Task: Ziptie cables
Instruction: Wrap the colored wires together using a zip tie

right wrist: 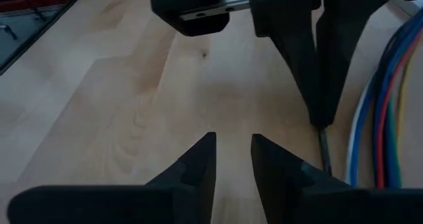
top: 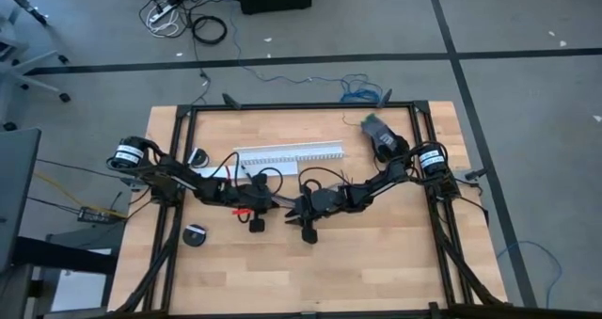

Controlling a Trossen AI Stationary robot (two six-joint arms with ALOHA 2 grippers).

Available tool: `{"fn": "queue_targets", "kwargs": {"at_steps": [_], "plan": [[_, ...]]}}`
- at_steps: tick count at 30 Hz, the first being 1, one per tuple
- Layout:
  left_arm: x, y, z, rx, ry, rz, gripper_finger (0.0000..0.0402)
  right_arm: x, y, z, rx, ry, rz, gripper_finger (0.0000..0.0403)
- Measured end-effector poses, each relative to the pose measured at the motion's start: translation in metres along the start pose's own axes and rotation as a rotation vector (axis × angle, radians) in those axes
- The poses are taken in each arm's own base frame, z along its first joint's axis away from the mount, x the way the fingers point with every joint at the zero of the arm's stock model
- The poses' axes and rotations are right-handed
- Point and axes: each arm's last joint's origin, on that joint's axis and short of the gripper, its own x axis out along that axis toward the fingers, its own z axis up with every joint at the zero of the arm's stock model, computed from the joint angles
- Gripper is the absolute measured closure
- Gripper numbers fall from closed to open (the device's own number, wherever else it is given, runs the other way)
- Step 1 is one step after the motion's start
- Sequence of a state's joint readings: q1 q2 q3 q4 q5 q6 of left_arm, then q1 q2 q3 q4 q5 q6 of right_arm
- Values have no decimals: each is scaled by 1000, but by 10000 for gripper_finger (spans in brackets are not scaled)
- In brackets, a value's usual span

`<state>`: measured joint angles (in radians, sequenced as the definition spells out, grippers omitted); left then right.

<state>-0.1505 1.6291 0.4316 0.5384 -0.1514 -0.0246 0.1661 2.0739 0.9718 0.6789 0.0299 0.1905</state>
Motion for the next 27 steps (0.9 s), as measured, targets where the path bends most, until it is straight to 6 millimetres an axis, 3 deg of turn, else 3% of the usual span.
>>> {"fn": "queue_targets", "kwargs": {"at_steps": [15, 27], "plan": [[0, 2, 1, 48, -2, 64, 401, 0, -2, 0, -4, -2, -14, 310], [0, 4, 0, 55, 11, 122, 401, -1, -9, -8, -102, 66, -215, 310]]}}
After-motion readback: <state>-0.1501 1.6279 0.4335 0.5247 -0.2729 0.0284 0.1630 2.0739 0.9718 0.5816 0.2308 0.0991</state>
